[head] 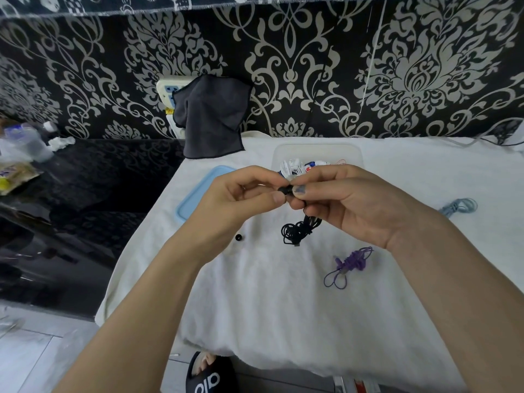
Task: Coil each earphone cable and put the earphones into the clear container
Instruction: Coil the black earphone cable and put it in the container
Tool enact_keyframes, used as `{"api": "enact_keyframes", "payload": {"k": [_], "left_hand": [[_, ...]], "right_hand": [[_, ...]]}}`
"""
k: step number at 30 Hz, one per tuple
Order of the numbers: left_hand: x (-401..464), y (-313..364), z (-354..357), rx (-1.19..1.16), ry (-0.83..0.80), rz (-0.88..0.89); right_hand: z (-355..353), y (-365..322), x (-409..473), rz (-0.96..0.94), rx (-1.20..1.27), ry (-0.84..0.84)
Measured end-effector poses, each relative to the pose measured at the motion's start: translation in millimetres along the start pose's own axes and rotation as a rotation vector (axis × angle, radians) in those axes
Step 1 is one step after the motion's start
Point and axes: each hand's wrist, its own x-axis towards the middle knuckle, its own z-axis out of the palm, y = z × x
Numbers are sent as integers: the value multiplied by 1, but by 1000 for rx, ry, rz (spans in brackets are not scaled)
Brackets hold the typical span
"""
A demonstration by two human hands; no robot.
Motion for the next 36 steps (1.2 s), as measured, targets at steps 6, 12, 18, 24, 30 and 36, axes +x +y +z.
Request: {"api": "enact_keyframes", "payload": {"k": [6, 12, 18, 24, 30, 36], "left_hand": [[0, -2, 1, -66, 0, -29], [1, -5, -1, -137, -36, -51], [1, -7, -3, -237, -85, -68], [0, -8, -5, -279, -115, -68], [-1, -8, -5, -234, -76, -57], [-3, -5, -4, -183, -51, -17]], "right_hand": [[1, 0, -1, 4, 20, -4], [2, 0, -3, 38, 92, -23], [6, 3, -3, 67, 209, -55], [10, 5, -4, 94, 287, -42], [16, 8, -5, 108, 350, -30], [19, 9, -7, 93, 386, -2]]}}
